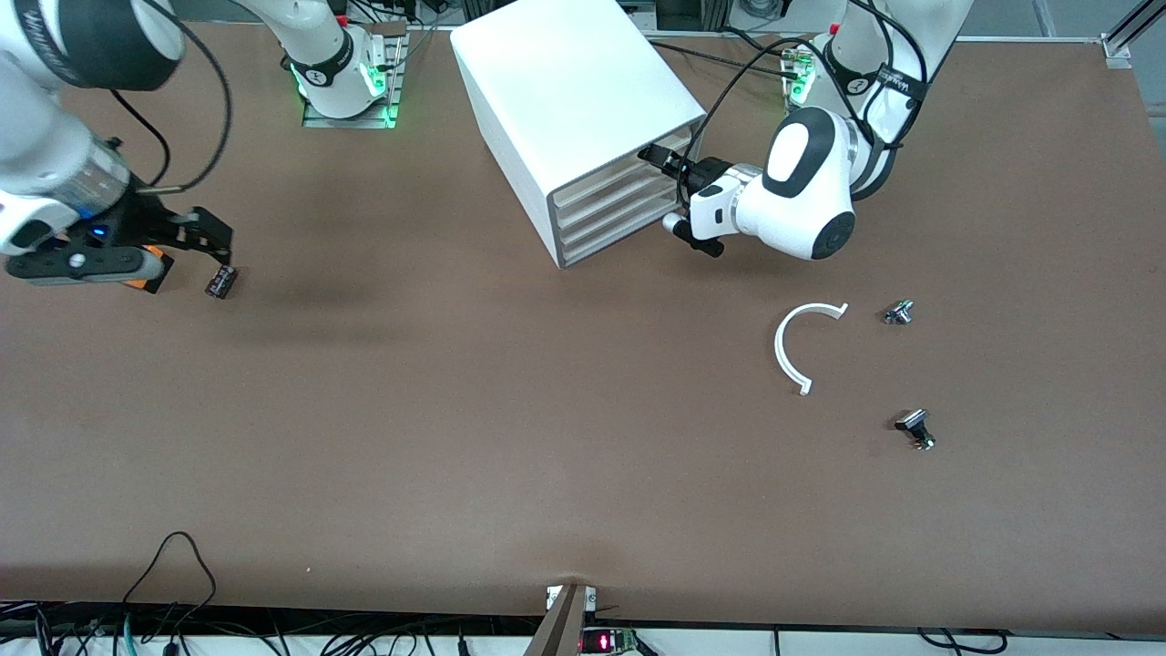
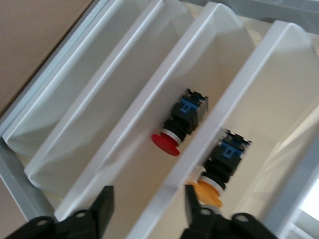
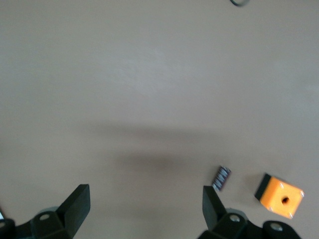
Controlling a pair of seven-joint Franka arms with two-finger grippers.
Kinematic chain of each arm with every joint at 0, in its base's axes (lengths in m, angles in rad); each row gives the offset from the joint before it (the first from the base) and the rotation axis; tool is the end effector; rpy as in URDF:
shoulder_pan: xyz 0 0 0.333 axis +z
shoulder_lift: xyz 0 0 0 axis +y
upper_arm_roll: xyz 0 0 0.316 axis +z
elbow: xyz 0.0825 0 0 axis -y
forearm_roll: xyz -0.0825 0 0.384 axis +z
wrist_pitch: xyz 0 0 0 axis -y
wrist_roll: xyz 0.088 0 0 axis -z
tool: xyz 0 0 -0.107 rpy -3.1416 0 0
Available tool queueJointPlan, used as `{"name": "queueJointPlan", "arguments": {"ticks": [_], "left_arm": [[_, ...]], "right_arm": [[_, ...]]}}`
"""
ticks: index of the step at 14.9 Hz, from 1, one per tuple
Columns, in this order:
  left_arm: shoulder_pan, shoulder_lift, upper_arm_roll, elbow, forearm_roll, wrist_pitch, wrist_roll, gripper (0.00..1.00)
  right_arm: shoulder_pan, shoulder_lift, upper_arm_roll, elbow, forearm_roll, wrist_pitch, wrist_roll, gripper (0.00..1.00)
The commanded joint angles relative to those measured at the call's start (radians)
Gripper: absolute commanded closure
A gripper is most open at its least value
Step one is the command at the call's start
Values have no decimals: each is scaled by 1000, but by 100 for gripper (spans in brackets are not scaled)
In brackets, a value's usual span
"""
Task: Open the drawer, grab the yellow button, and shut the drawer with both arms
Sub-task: 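Pull the cabinet drawer open with the left gripper while the right gripper approaches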
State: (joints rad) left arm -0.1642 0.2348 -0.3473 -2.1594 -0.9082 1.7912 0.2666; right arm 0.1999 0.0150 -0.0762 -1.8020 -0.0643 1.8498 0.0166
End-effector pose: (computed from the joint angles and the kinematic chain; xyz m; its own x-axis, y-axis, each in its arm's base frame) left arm 0.4145 -0.3084 0.2922 0.7679 -0.4580 -0.4479 0.0242 -0.6780 0.7347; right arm 0.5675 0.0657 0.5303 0.9917 0.1245 0.0333 0.1222 -0.9905 0.0629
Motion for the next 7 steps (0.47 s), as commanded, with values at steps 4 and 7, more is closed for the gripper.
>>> {"name": "queueJointPlan", "arguments": {"ticks": [4, 7], "left_arm": [[14, -15, -7, -45, 8, 31, 43, 100], [34, -20, 101, 1, 54, 66, 45, 100]], "right_arm": [[97, 198, 12, 251, 270, 6, -30, 0], [176, 292, 42, 374, 265, -1, -147, 0]]}}
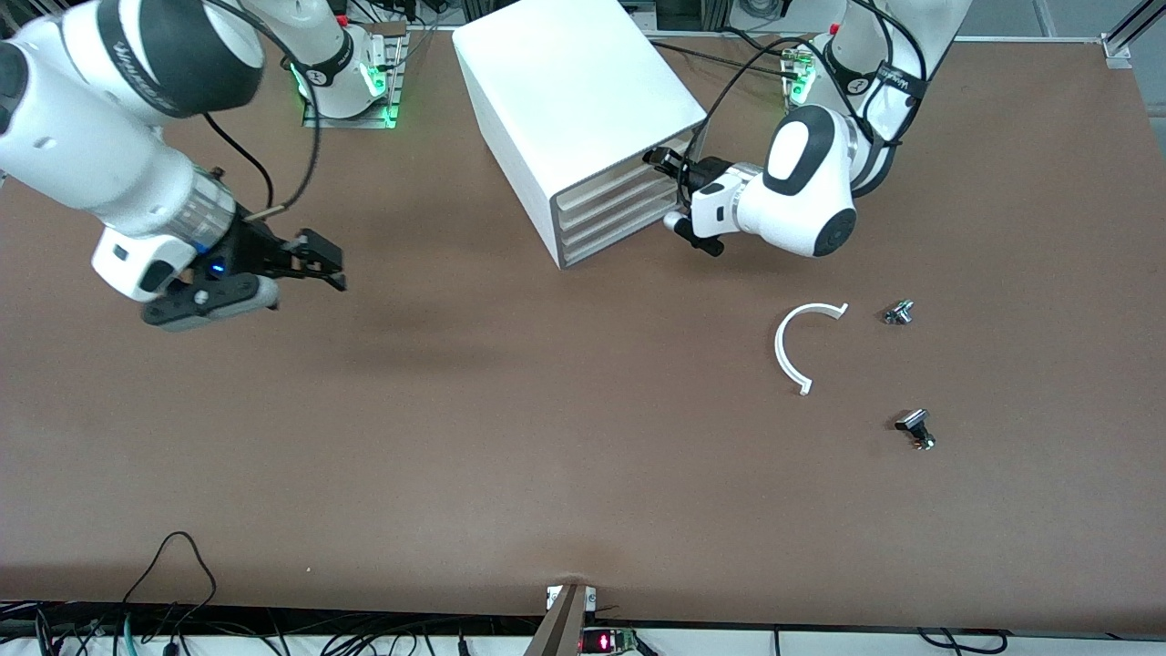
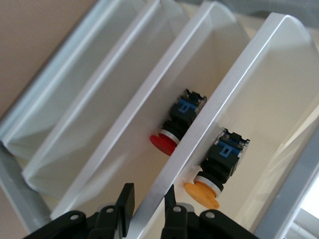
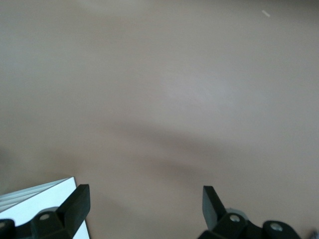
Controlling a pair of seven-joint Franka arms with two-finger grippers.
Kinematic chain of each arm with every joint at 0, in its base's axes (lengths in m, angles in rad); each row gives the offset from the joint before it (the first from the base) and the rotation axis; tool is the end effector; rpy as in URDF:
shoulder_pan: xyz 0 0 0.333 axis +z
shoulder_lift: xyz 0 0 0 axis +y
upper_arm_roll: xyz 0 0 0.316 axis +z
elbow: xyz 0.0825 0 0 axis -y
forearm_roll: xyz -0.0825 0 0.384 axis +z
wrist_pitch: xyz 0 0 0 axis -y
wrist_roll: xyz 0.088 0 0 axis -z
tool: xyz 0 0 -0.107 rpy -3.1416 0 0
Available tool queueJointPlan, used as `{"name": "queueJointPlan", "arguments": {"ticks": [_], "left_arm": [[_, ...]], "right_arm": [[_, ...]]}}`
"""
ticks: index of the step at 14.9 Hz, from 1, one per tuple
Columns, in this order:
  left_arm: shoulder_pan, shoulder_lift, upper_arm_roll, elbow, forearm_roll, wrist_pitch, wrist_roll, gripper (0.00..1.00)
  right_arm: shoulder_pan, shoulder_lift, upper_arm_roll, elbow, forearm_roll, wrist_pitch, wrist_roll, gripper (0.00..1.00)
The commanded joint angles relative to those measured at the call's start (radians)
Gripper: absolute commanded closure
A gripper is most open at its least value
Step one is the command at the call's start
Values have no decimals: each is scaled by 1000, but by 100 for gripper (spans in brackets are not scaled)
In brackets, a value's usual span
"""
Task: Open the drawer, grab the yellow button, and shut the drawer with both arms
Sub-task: 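Pull the cabinet drawer open with the left gripper while the right gripper approaches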
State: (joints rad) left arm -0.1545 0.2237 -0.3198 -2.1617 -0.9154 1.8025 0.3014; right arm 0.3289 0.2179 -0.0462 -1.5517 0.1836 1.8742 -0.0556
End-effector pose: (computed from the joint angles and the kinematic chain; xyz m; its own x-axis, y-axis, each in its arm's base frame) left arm 0.4269 -0.2928 0.2952 0.7971 -0.4419 -0.4114 0.0174 -0.6643 0.7473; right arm 0.6104 0.1945 0.5327 0.9539 0.2795 0.1095 0.2947 -0.9415 -0.1633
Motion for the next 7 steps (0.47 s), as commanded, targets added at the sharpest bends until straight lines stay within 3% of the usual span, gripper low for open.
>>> {"name": "queueJointPlan", "arguments": {"ticks": [1, 5, 7], "left_arm": [[41, -9, 108, 23, 63, 57, 10, 100], [58, 17, 200, 129, 64, 64, 7, 100], [59, 26, 214, 152, 64, 66, 7, 100]], "right_arm": [[74, 101, 12, 133, 16, -18, -119, 0], [163, 132, 14, 142, -16, -1, -226, 0], [199, 171, 14, 182, -16, 71, -347, 0]]}}
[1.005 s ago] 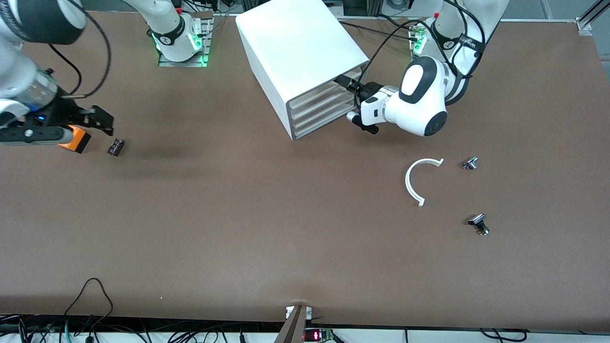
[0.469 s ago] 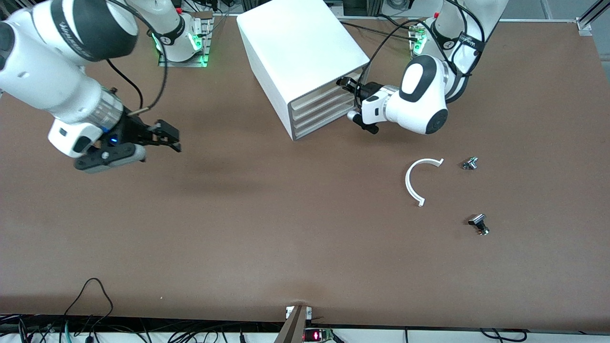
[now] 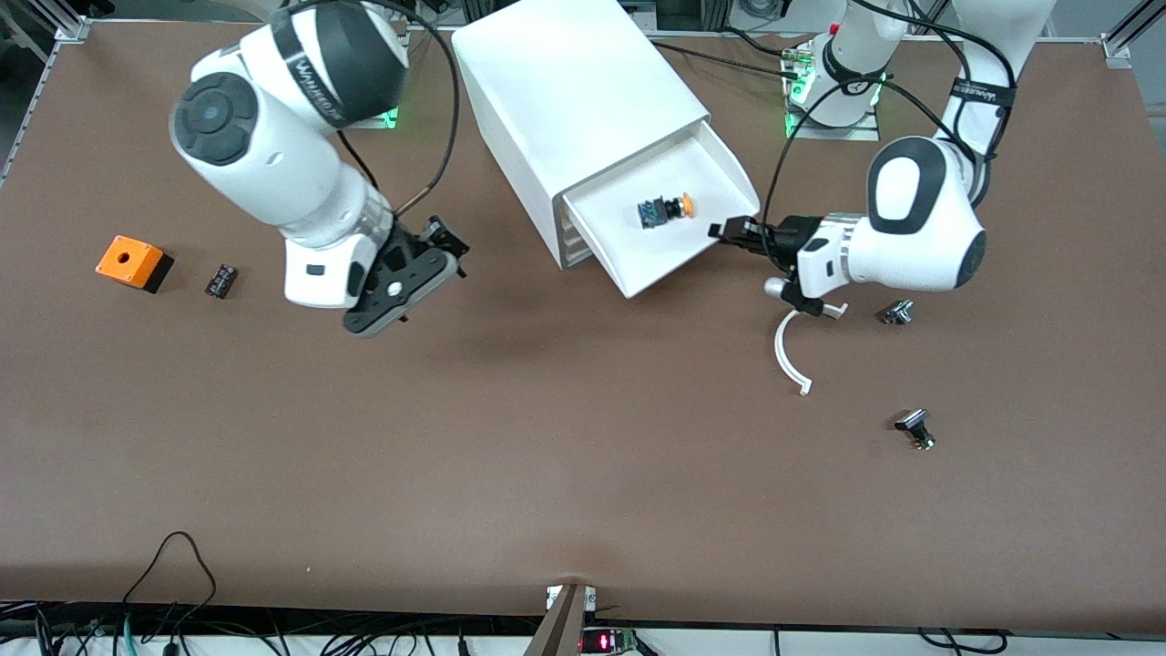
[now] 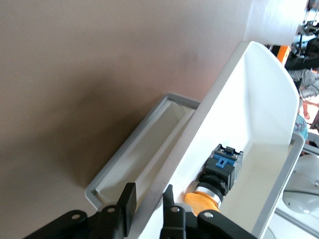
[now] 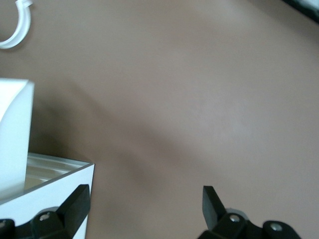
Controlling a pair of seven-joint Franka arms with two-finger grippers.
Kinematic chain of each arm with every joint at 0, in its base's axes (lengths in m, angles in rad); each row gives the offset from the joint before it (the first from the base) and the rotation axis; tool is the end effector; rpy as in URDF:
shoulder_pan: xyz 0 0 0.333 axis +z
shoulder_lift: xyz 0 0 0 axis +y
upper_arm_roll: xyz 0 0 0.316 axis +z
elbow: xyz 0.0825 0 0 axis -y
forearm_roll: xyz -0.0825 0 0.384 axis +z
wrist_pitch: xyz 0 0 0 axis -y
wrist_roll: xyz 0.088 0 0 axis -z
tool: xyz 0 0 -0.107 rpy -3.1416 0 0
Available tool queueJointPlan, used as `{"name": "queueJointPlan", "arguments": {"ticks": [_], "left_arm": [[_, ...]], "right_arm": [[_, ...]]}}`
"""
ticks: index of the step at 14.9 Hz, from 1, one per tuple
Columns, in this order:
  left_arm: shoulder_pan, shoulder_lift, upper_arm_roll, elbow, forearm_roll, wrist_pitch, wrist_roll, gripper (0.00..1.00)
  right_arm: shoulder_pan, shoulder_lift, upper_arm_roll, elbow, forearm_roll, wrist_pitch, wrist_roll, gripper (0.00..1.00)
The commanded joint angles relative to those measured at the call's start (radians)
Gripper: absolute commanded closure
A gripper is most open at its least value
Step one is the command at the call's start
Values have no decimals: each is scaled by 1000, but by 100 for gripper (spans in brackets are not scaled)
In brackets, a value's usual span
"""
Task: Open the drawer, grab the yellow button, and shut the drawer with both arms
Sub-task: 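Release the drawer with the left gripper while the right gripper reaches inside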
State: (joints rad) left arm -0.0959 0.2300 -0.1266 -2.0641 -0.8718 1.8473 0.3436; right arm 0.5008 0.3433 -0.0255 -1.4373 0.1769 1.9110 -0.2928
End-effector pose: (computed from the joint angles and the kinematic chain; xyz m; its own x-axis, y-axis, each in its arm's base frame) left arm 0.5203 -0.1782 0.3188 0.9306 -0.2361 -0.2798 0.0465 -0.6819 0.7299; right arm 0.5961 0.3238 0.5099 0.7466 0.6438 0.1674 0.6636 -0.7383 -0.1205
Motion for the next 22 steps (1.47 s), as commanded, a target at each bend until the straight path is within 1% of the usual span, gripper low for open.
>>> {"name": "queueJointPlan", "arguments": {"ticks": [1, 2, 3, 4, 5, 6, 7, 9, 10, 12, 13, 14, 16, 18, 19, 20, 21, 22], "left_arm": [[1, 19, 21, 56, 20, 26, -35, 100], [1, 19, 25, 64, 22, 36, -37, 100], [1, 19, 27, 70, 43, 41, -37, 100], [1, 19, 25, 78, 66, 41, -35, 100], [1, 19, 27, 85, 76, 43, -35, 59], [1, 15, 25, 82, 76, 41, -32, 3], [1, 14, 25, 85, 76, 41, -34, 0], [1, 11, 25, 87, 73, 53, -34, 0], [1, 6, 22, 88, 77, 88, -32, 0], [1, -6, 24, 105, 89, 113, -37, 0], [2, -17, 25, 119, 138, 113, -38, 0], [21, -43, 27, 139, 213, 113, -38, 0], [54, -83, 27, 202, 339, 113, -40, 0], [79, -99, 28, 229, 369, 115, -40, 0], [94, -133, 50, 229, 379, 109, -40, 0], [103, -159, 71, 231, 410, 96, -40, 0], [105, -181, 90, 254, 471, 54, -40, 0], [105, -185, 103, 301, 546, -9, -41, 0]], "right_arm": [[47, 78, -7, 105, -11, 39, -176, 0], [62, 110, -7, 147, -13, 40, -236, 0], [100, 141, -10, 193, -48, 33, -299, 0], [132, 161, -8, 242, -126, 19, -328, 0], [153, 184, -4, 289, -161, -13, -332, 0], [177, 209, 2, 329, -165, -47, -333, 0], [197, 226, 7, 356, -165, -58, -333, 0], [243, 244, 7, 367, -165, -43, -342, 0], [255, 259, 12, 370, -162, -34, -362, 0], [260, 275, 70, 388, -163, -36, -399, 0], [262, 275, 79, 393, -163, -46, -402, 0], [265, 276, 84, 391, -163, -50, -423, 0], [301, 302, 82, 393, -171, -53, -456, 0], [321, 312, 84, 391, -171, -55, -462, 0], [335, 319, 85, 391, -171, -55, -460, 0], [347, 333, 85, 393, -171, -53, -460, 0], [363, 354, 85, 396, -171, -49, -460, 0], [377, 365, 82, 396, -171, -44, -460, 0]]}}
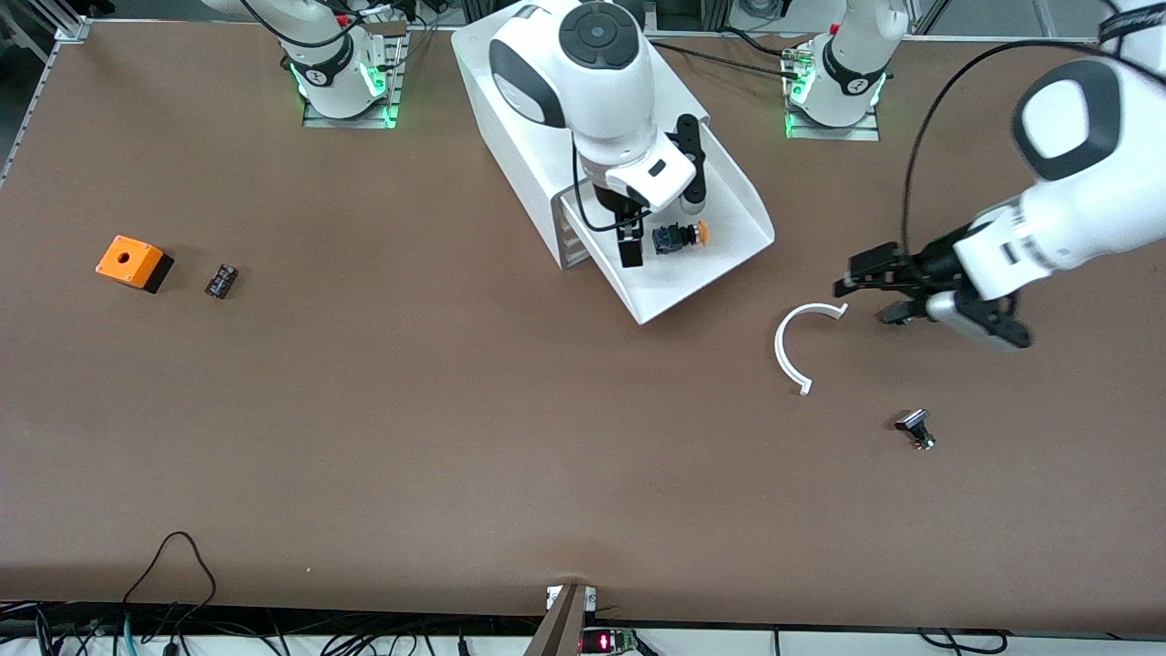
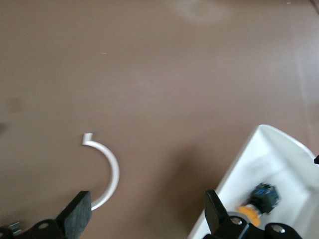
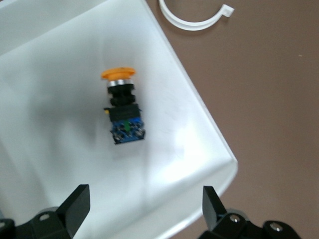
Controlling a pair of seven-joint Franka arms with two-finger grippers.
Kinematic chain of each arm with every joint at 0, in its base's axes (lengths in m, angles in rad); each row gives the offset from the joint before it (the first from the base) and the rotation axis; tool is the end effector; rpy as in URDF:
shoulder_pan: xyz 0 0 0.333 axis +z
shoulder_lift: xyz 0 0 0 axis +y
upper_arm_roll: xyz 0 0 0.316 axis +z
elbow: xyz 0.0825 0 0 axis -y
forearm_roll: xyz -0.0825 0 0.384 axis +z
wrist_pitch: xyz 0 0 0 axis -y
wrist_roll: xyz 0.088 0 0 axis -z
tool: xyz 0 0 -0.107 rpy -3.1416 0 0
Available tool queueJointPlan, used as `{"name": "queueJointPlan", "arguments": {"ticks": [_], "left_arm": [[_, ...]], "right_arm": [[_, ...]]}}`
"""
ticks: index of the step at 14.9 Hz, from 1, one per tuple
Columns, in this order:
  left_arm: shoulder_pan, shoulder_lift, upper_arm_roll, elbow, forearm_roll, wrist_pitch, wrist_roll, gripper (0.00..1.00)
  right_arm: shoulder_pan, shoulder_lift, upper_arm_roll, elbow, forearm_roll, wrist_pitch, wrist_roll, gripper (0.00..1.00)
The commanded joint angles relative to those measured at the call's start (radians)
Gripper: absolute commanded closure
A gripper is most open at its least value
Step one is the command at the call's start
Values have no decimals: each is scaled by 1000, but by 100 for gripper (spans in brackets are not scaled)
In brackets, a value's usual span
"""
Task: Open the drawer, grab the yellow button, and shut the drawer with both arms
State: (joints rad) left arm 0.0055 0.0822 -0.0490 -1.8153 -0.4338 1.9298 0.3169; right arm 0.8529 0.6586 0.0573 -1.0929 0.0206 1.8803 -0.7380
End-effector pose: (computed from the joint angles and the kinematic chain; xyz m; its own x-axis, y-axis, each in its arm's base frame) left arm 0.5900 -0.0541 0.4982 0.9747 -0.1843 0.1261 -0.2192 -0.8980 0.3814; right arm 0.4706 0.5867 0.4503 -0.0607 0.9893 0.1325 0.9974 0.0550 0.0458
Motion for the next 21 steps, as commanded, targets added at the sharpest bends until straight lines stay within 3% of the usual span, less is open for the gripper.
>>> {"name": "queueJointPlan", "arguments": {"ticks": [1, 3, 8, 15, 16, 21], "left_arm": [[4, -39, 29, 101, 191, -157, -21, 0], [4, -44, 29, 148, 335, -237, -51, 0], [-5, -44, 21, 153, 500, -268, -235, 0], [-10, -44, 28, 153, 498, -273, -308, 0], [-10, -44, 28, 153, 498, -273, -308, 0], [-7, -42, 31, 153, 491, -278, -308, 0]], "right_arm": [[29, 55, 0, 53, -14, -4, -14, 0], [29, 70, 3, 73, -14, 13, -9, 0], [35, 105, 3, 93, -14, 36, -6, 0], [64, 142, -8, 93, -14, 85, -4, 0], [64, 147, -8, 91, -14, 85, -4, 3], [75, 148, -14, 93, -16, 89, 2, 46]]}}
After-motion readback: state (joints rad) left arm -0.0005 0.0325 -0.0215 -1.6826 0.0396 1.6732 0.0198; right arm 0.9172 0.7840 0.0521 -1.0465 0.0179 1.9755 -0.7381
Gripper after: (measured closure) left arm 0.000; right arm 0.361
